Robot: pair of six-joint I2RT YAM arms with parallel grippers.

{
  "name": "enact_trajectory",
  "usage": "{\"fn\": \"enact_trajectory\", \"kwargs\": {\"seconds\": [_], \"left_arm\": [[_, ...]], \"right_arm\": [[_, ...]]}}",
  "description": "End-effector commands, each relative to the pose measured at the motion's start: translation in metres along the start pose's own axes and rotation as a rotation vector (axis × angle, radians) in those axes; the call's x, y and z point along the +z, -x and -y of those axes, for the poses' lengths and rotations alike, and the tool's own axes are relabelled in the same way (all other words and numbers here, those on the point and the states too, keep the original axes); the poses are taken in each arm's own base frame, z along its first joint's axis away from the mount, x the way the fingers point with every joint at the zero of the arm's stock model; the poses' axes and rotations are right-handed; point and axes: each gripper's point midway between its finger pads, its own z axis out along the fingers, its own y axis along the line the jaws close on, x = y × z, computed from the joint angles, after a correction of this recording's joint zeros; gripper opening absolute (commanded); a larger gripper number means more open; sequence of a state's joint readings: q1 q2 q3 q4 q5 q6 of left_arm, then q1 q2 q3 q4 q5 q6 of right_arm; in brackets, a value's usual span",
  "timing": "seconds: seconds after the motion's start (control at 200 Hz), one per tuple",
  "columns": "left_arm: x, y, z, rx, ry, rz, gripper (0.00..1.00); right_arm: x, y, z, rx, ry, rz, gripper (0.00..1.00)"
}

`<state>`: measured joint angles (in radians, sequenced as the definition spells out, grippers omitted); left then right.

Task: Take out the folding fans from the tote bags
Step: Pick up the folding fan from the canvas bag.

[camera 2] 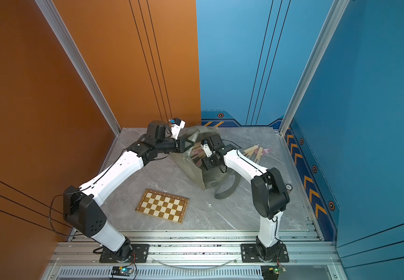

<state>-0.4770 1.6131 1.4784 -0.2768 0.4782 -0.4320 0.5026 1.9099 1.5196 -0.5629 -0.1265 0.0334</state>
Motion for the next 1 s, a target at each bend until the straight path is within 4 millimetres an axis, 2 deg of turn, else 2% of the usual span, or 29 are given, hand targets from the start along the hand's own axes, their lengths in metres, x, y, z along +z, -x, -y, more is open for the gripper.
{"fn": "enact_trajectory", "kwargs": {"seconds": [0.0, 0.21, 0.235, 0.335, 0.516, 0.726, 0.996], "left_arm": [[-0.012, 0.005, 0.016, 0.035, -0.035, 0.039, 0.00], [-0.019, -0.011, 0.012, 0.025, -0.005, 0.029, 0.00], [-0.020, -0.012, 0.012, 0.025, -0.002, 0.027, 0.00], [-0.025, -0.014, 0.013, 0.025, 0.007, 0.031, 0.00], [-0.032, -0.019, 0.014, 0.028, 0.027, 0.036, 0.00], [-0.039, -0.025, 0.012, 0.027, 0.054, 0.045, 0.00], [-0.035, -0.037, 0.007, 0.014, 0.080, 0.027, 0.00]], "right_arm": [[0.011, -0.001, 0.007, 0.193, 0.014, -0.061, 0.64], [0.035, 0.023, 0.001, 0.435, 0.098, -0.014, 0.71], [0.050, 0.016, 0.002, 0.466, 0.098, -0.040, 0.71], [0.070, 0.015, 0.002, 0.589, 0.124, -0.067, 0.73], [0.091, 0.014, 0.005, 0.683, 0.111, -0.086, 0.73], [0.102, -0.007, 0.010, 0.680, 0.062, -0.144, 0.72], [0.119, -0.047, 0.023, 0.658, -0.045, -0.248, 0.68]]}}
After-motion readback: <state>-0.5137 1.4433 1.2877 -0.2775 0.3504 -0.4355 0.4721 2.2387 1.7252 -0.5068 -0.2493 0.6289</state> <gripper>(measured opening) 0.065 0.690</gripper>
